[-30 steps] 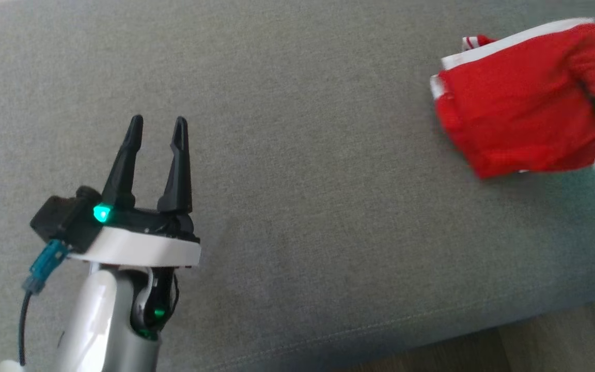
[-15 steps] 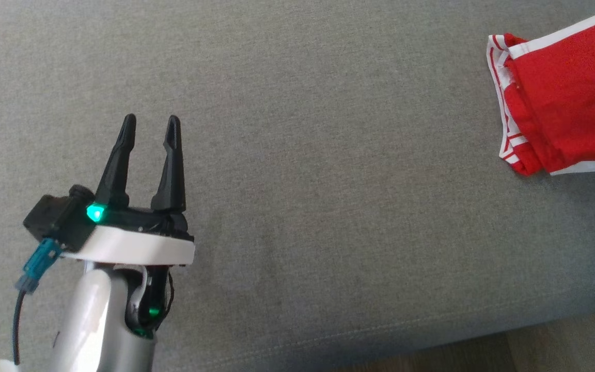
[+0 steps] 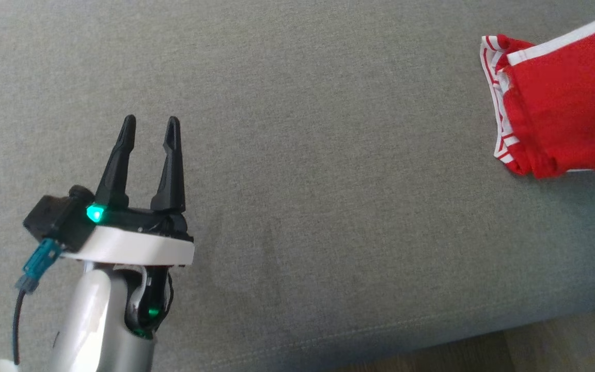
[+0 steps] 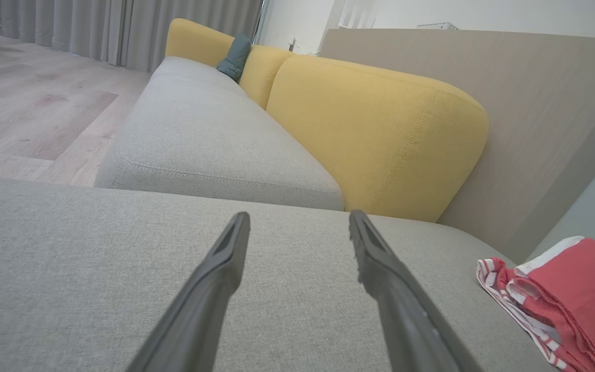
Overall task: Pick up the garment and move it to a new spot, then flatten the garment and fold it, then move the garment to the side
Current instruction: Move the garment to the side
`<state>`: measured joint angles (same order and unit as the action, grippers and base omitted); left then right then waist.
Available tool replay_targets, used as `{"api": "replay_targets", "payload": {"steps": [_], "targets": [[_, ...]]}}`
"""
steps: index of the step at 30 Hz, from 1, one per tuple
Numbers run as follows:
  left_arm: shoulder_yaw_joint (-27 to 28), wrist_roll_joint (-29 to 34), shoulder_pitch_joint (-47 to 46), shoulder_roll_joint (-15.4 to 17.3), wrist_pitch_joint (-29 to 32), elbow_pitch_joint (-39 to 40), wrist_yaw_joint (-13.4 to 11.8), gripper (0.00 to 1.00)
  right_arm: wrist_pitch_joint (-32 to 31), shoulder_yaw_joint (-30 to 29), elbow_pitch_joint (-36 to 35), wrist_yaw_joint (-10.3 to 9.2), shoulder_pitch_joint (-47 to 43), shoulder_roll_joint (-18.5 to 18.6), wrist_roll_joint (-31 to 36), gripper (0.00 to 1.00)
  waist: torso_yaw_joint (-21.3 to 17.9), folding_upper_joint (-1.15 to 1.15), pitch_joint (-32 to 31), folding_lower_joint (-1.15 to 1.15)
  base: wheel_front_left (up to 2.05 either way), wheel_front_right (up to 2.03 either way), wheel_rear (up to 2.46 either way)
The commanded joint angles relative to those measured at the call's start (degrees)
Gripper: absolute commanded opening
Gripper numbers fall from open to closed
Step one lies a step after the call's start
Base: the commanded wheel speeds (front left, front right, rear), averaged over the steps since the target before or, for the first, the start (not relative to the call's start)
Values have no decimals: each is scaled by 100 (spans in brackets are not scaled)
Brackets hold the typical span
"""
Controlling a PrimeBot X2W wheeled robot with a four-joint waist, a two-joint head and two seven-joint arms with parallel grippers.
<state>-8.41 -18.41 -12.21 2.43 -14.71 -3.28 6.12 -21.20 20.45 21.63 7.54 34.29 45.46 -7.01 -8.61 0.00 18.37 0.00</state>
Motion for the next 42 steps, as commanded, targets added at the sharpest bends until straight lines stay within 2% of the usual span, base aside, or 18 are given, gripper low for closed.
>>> {"api": "replay_targets", "payload": {"steps": [1,6,10,14,22,23,24,31,35,42], "targets": [[194,-7,-168,44,-29,177,20,100,-17,-93,-192,-5,-122,150,40,100,5,0,-2,0,0,0,0],[194,-26,-190,44,-29,140,23,100,-89,-305,-356,-5,-110,21,130,100,30,0,-19,0,0,0,0],[203,-53,-182,44,-29,111,19,100,49,-566,-572,-5,-76,-293,94,100,62,0,-89,0,0,0,0],[239,-84,-141,44,-29,127,-10,100,465,-887,-813,-5,-113,-919,-105,100,92,0,-220,0,0,0,0],[270,-81,16,44,-29,253,-103,100,1693,-1241,-1257,-5,-503,-2530,-407,100,301,0,-660,0,0,0,0],[264,-76,47,44,-29,275,-116,100,1873,-1255,-1281,-5,-599,-2720,-397,100,351,0,-728,0,0,0,0],[264,-76,47,44,-29,275,-116,100,1873,-1255,-1281,-5,-599,-2720,-397,100,351,0,-728,0,0,0,0],[220,-67,364,44,-29,354,-221,100,2914,-1416,-1134,-5,-1495,-3923,-349,100,702,0,-1239,0,0,0,0],[158,-95,601,44,-29,337,-288,100,3253,-1573,-963,-5,-1996,-4200,-366,100,838,0,-1485,0,0,0,0],[1,-73,926,44,-29,370,-422,100,3548,-1445,-860,-5,-2560,-4255,-632,100,904,0,-1640,0,0,0,0]]}}
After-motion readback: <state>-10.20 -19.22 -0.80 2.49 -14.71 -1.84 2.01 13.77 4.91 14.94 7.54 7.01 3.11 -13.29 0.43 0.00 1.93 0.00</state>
